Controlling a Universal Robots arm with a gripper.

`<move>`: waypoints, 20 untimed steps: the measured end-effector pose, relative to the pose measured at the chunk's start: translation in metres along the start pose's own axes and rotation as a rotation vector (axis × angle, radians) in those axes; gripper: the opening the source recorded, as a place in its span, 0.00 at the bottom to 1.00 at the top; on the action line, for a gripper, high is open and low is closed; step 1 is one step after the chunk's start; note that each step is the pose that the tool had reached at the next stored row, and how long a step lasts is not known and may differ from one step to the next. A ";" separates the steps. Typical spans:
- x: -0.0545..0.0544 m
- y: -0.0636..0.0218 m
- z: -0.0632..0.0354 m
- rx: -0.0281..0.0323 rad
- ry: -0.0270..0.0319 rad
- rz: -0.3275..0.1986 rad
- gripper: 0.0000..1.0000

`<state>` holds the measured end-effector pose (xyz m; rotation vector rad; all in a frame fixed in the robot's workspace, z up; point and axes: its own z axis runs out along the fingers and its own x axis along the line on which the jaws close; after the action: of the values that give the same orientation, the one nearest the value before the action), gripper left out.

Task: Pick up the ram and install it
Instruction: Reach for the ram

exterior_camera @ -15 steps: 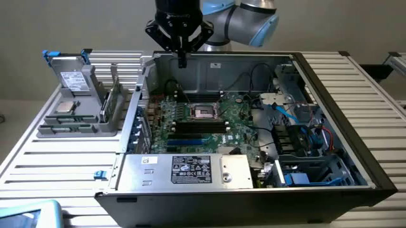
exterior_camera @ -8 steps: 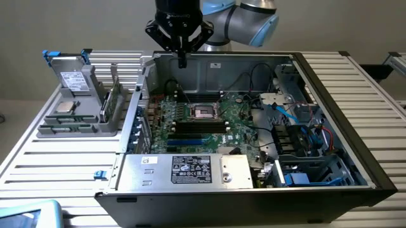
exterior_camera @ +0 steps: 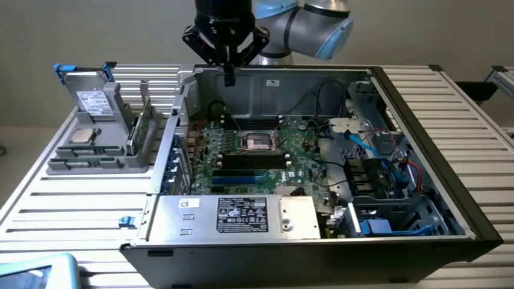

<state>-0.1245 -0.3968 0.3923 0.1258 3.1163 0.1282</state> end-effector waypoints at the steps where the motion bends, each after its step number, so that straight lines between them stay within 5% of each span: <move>1: 0.004 -0.0003 0.0000 -0.0001 -0.0001 0.000 0.11; 20: 0.090 -0.0071 -0.0020 -0.0001 -0.0001 0.000 0.11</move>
<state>-0.2148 -0.3968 0.3923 0.1258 3.1161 0.1283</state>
